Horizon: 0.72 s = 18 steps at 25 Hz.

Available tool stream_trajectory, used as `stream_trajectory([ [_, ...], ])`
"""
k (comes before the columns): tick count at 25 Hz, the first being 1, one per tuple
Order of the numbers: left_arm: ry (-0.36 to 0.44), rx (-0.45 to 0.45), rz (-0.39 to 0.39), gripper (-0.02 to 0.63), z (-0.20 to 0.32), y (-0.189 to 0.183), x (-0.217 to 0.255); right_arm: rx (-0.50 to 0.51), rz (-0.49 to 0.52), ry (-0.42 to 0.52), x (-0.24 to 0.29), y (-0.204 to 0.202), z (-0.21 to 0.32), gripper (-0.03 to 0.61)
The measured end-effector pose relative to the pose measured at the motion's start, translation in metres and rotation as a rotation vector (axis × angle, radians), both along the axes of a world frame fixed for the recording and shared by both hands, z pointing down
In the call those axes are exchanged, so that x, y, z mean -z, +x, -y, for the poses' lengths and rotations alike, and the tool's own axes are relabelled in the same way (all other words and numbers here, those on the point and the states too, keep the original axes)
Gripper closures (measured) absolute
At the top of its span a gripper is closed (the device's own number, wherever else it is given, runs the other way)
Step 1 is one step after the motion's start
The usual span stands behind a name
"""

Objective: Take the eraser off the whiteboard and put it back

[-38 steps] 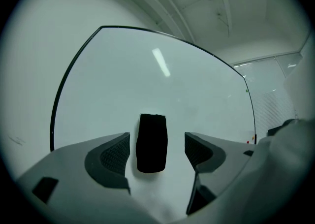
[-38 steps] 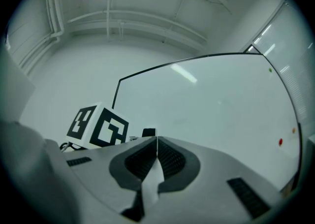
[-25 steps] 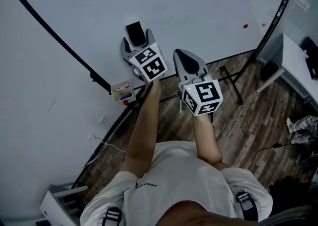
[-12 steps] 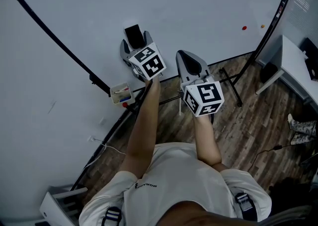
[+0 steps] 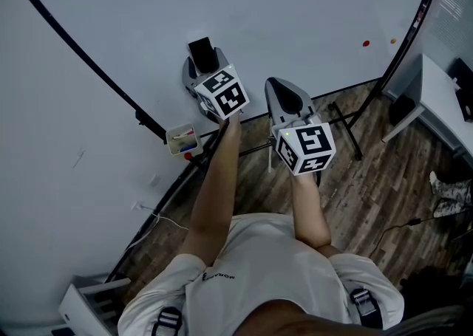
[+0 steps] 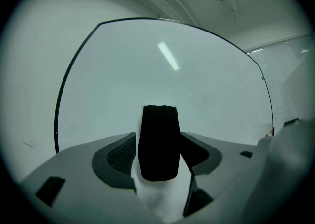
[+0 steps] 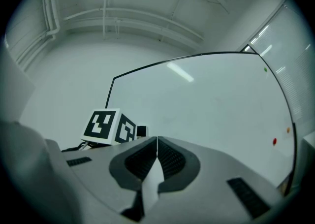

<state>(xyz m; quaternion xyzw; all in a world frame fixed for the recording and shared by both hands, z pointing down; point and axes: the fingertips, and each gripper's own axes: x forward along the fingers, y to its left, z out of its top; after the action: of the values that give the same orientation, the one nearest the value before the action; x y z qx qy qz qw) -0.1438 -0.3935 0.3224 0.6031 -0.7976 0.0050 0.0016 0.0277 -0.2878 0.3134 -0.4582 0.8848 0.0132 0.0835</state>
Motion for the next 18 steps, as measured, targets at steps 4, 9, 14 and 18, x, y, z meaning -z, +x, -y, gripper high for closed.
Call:
stream_trajectory([
  [4,-0.005,0.000,0.001,0.350,0.0016,0.0019,-0.0019,-0.006,0.002,0.002,0.0006,0.0023,-0.0006,0.565],
  [9,-0.006,0.006,0.009,0.379,0.0018,0.0013,-0.0024,-0.013,0.001,-0.003,-0.0010,0.0046,-0.0008,0.565],
  [14,0.000,0.008,0.010,0.390,0.0006,0.0017,-0.0011,-0.010,-0.005,-0.005,-0.0008,0.0061,-0.0026,0.565],
  [18,0.002,0.002,0.014,0.390,0.0014,-0.0007,-0.0026,-0.014,-0.008,-0.005,-0.0017,0.0041,-0.0028,0.565],
])
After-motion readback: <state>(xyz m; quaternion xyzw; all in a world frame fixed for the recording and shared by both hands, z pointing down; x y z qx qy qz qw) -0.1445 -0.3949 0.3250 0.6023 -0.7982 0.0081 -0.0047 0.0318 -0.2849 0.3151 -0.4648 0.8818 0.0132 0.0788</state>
